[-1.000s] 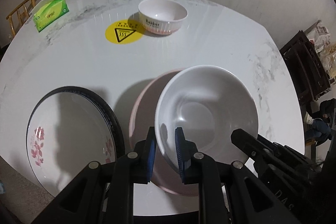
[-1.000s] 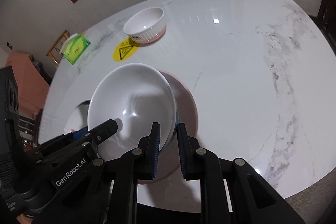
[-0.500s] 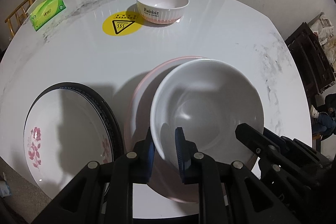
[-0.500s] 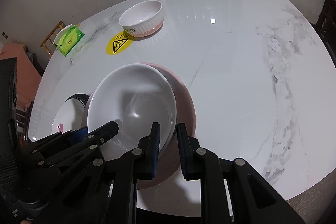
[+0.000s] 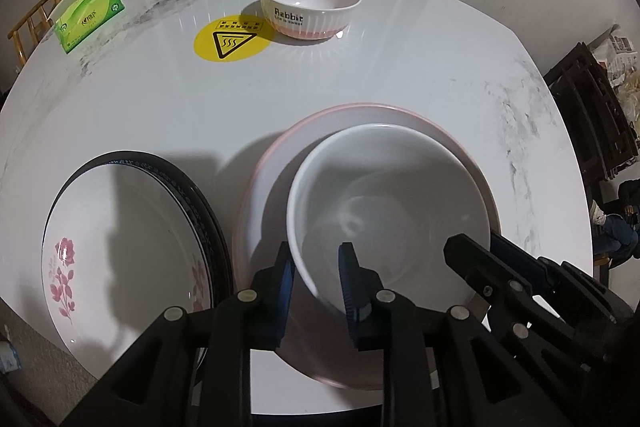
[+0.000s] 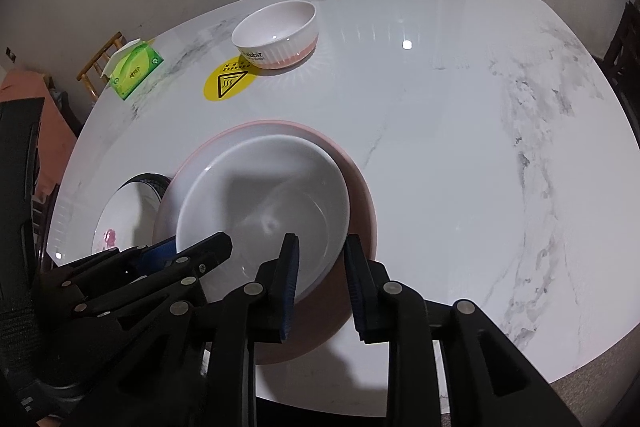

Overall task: Organize plates and bowls
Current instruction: 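Lower the blue-banded white bowl into the pink bowl with both grippers, then open both grippers and withdraw from the nested bowls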

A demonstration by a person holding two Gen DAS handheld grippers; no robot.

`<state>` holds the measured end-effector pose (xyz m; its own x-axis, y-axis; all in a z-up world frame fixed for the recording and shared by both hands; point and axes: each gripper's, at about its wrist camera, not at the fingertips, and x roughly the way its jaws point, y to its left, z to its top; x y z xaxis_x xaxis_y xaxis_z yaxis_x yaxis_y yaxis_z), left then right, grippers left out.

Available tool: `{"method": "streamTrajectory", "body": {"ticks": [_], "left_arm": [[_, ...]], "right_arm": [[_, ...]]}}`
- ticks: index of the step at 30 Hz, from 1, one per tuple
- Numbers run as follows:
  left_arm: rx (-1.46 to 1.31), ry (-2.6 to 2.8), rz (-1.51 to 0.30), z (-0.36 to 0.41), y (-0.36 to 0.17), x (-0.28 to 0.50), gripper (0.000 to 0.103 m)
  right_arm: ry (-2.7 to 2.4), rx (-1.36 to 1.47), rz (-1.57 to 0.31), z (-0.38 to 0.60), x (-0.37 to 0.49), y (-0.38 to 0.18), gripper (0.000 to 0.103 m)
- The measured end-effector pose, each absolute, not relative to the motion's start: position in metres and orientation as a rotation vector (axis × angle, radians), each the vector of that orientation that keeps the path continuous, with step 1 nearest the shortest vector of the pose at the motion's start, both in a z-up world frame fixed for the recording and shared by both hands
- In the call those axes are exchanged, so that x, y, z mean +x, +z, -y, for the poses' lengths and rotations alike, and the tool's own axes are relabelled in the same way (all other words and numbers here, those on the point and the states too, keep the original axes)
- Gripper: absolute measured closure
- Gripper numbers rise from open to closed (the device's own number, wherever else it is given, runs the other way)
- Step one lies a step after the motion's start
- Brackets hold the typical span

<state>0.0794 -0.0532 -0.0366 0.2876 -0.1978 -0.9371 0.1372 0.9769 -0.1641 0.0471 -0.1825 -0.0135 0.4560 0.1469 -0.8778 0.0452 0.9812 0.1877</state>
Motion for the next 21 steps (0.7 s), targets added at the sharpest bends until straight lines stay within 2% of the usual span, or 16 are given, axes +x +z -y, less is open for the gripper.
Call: {"method": "streamTrajectory", "body": {"ticks": [21], "left_arm": [[-0.048,-0.230,-1.229,0.049,-0.023,0.080,0.073]], "right_arm": [[0.095,0.244,-1.091,0.191,0.044,-0.010,0.075]]}}
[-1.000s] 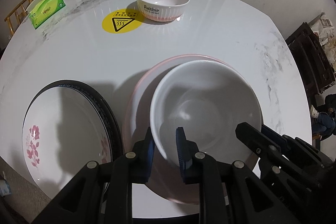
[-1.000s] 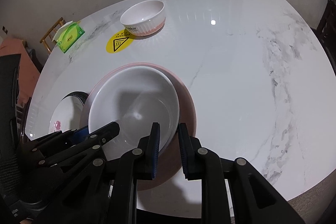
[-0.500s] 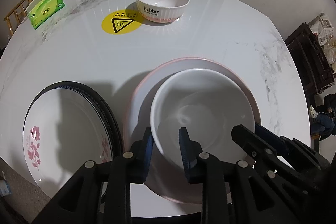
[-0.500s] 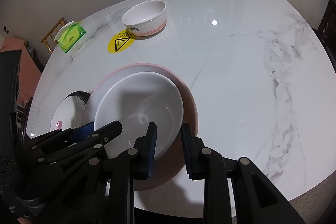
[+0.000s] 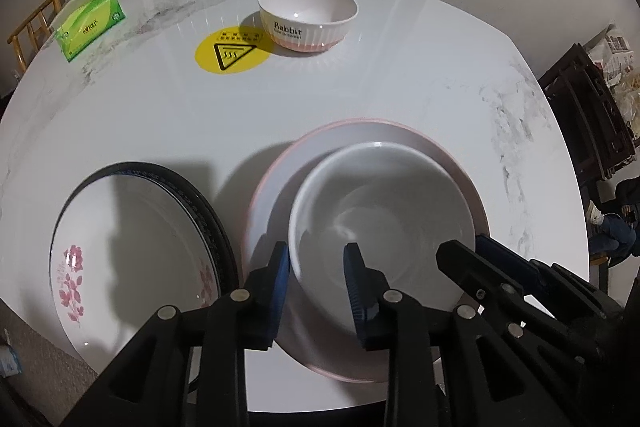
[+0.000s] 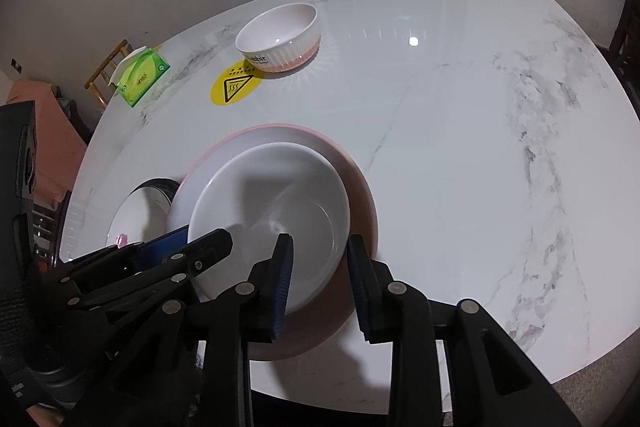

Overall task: Organize plates and bowls
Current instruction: 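Open both grippers and withdraw from the nested bowls, then move both grippers to the small white Rabbit bowl and grasp its rim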

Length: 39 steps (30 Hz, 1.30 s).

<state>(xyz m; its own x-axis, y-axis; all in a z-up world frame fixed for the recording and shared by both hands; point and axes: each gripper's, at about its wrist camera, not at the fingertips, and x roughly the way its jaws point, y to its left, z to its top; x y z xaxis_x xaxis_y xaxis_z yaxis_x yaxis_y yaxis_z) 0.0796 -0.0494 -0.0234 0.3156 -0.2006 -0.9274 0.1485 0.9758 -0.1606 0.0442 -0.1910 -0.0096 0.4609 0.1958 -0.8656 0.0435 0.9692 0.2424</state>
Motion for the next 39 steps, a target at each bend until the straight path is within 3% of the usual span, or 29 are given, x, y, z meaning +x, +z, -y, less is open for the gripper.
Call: {"method": "streamTrajectory", "body": {"ticks": [4,15,20,39], "left_arm": [[-0.032,-0.210,-1.186,0.047,-0.014,0.079,0.065],[-0.009,-0.229,-1.138,0.047,-0.001,0.078,0.063],[0.032,-0.230,-1.094,0.050,0.007,0.077,0.062],[-0.012,-0.157,-1.101,0.025,-0.002,0.130,0.061]], "right_arm": [[0.096,0.242,-1.077,0.191,0.044,-0.007,0.071],[0.104,0.240,-1.060,0.194,0.046,0.000,0.067],[0.095,0.232,-1.041,0.199,0.049,0.006,0.060],[0.141,0.240,-1.043,0.220,0.100,0.006,0.059]]}}
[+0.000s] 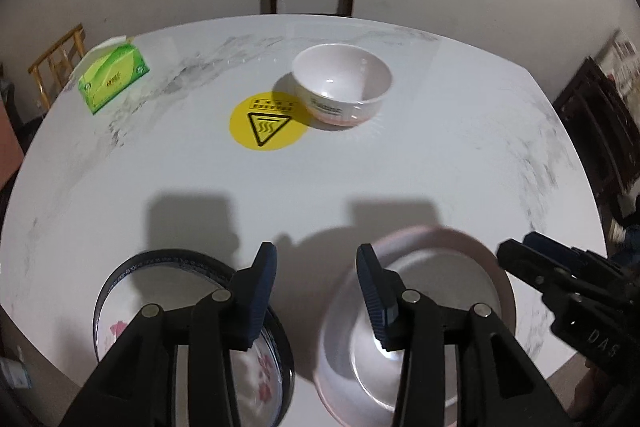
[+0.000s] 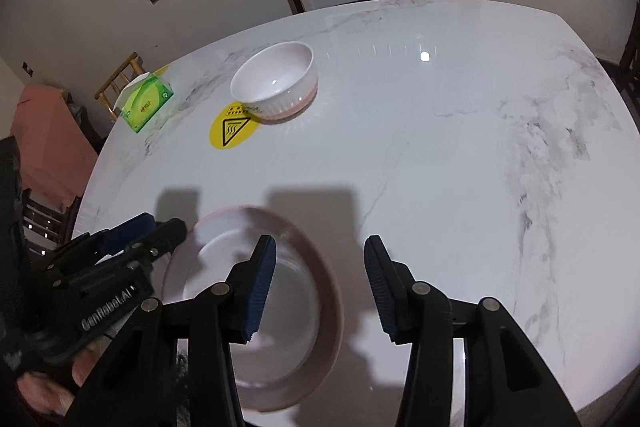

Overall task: Organize plates and bowls
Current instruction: 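Move both grippers to the small white Rabbit bowl and grasp its rim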

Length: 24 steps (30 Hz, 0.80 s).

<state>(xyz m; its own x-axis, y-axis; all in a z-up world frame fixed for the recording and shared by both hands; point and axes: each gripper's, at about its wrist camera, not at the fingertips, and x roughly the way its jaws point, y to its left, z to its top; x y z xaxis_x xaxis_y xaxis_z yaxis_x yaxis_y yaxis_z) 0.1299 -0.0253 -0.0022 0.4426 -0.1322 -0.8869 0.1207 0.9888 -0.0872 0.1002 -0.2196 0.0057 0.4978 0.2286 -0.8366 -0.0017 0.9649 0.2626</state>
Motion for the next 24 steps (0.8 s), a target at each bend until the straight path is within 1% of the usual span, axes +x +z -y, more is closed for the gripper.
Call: {"method": "streamTrajectory", "body": {"ticks": [13,19,24], "left_arm": [[-0.282,-0.100,-1.136,-0.021,-0.017,0.231,0.061],[-0.342,-0.137,-1.120,-0.015,-0.019,0.269,0.061],[-0.374,-0.129,-1.144,-0.009,-0.032,0.299,0.061]], "right_arm": [[0.210,0.278,-1.049,0.240,0.196,0.000,0.060],[0.247,0.311,-1.053,0.238,0.244,-0.005,0.060],[0.260,0.311,-1.064,0.228,0.279,-0.010,0.060]]}}
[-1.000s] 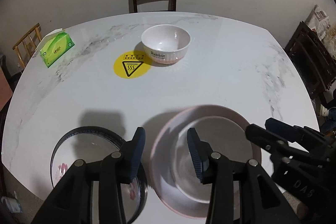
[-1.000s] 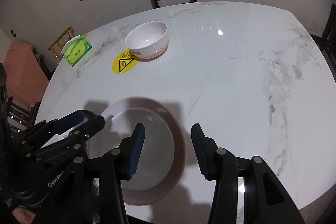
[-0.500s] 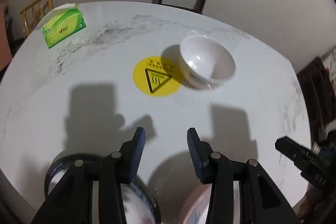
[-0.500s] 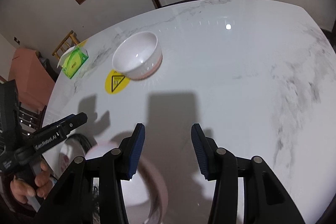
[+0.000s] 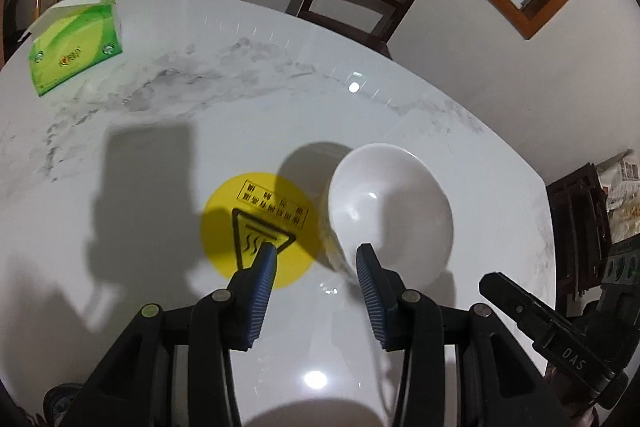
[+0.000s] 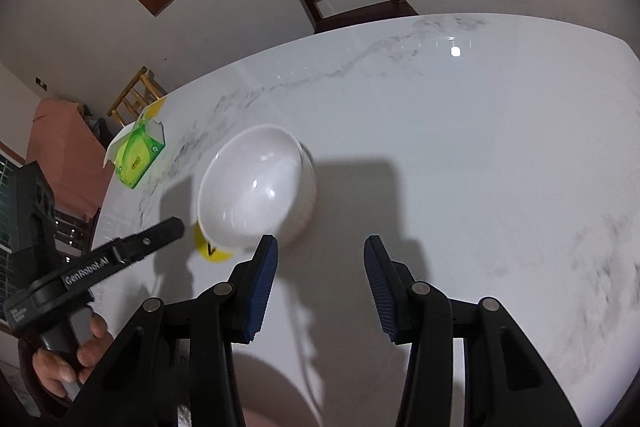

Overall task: Organize plates and bowls
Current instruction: 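Move both grippers to the small white Rabbit bowl and grasp its rim, then lift the Rabbit bowl and carry it over the pink bowl with both grippers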

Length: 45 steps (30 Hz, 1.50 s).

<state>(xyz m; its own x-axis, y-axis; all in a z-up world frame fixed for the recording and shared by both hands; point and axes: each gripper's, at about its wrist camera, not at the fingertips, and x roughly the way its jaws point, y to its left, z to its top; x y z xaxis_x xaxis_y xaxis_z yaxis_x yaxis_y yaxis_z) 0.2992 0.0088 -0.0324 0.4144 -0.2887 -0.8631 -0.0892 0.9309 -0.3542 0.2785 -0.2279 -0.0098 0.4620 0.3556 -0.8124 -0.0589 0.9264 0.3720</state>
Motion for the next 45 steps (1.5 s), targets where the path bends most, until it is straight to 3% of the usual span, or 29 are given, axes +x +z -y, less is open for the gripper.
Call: {"method": "streamTrajectory", "body": {"ticks": [9,16,19,30,45], "left_arm": [[-0.351,-0.139,-1.193,0.007,-0.056,0.326,0.061],[-0.320,-0.140,-1.214,0.015,-0.070,0.329,0.061],[-0.317,-0.171,-1.240,0.019,-0.076,0.328,0.075],[-0.277,-0.205,-1.233,0.025,-0.055,0.307,0.076],[-0.195,-0.207,-1.116,0.038,0.009,0.251,0.076]], "right_arm": [[0.252,0.294,-1.121,0.208,0.319,-0.036,0.064],[0.275,0.283,-1.140,0.195,0.321,-0.049,0.081],[0.268,0.278,-1.135,0.193,0.319,-0.048,0.082],[0.249,0.308,-1.117,0.199,0.289,-0.035,0.082],[0.253,0.278,-0.980,0.200,0.221,0.040,0.082]]}}
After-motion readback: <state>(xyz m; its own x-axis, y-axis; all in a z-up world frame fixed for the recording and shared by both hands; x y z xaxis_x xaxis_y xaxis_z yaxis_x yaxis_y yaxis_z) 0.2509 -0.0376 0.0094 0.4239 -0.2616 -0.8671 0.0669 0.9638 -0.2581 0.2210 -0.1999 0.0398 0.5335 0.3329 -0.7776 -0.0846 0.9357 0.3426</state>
